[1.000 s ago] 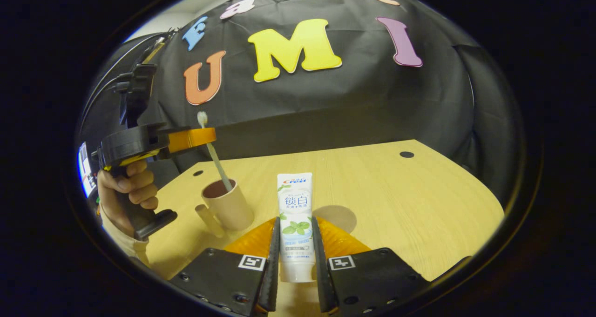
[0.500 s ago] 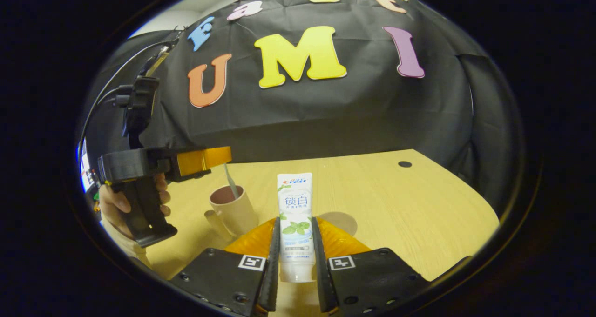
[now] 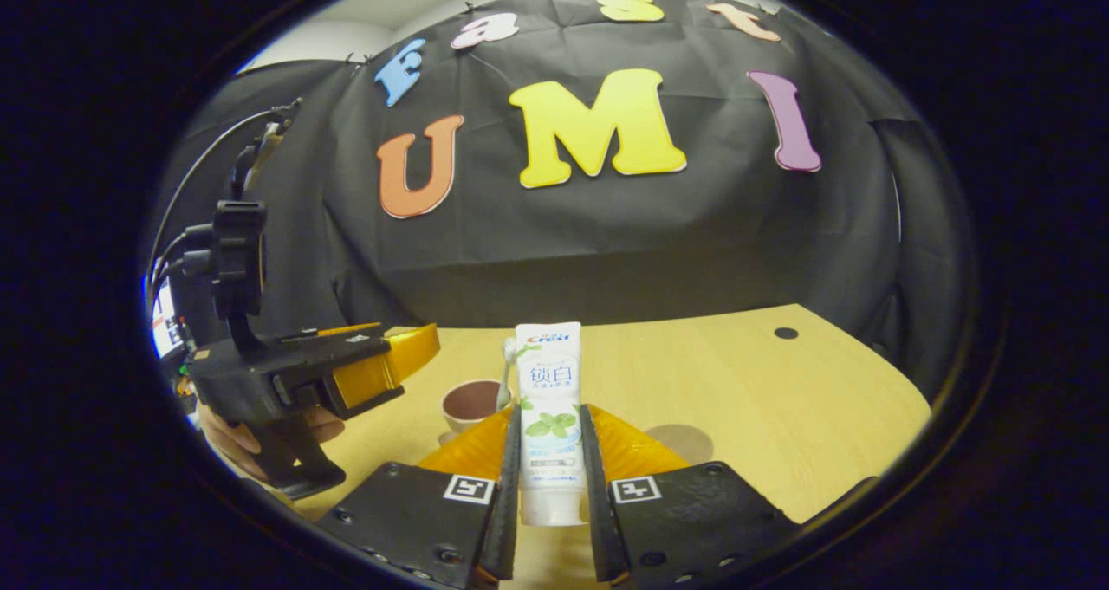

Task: Put the toothbrush and toothpaste on the desktop into the cup, then pick up the cup and place it on the coaster on the desktop.

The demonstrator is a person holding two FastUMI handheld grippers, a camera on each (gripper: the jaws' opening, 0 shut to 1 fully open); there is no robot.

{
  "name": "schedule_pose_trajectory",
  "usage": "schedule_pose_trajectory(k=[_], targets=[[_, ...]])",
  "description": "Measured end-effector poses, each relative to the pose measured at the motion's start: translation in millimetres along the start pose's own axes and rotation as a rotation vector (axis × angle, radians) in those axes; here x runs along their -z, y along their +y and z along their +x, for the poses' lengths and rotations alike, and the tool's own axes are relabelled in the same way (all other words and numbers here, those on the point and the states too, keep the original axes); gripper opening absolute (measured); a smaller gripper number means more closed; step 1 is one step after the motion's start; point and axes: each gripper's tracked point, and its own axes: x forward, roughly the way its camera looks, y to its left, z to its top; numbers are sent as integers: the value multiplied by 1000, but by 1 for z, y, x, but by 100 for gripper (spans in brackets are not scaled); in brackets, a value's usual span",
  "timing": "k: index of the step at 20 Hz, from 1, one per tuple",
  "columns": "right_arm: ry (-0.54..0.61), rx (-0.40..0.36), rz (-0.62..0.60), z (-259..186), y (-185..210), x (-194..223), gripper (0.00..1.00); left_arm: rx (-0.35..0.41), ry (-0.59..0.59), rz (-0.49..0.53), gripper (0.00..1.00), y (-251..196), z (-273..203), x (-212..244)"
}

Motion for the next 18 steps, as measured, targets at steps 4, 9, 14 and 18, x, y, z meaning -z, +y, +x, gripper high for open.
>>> schedule_pose_trajectory(k=[4, 9, 14, 18], targets=[[-39, -42, 42, 25, 30, -16, 36, -18, -34, 22, 100, 11, -5, -10], [-67, -55, 67, 60, 50, -24, 34, -37, -4, -2, 99, 27, 1, 0], [-100, -84, 78, 82, 69, -28, 35, -84, 0, -16, 99, 49, 6, 1], [-122, -110, 90, 96, 78, -29, 35, -100, -37, -29, 100, 59, 1, -9]])
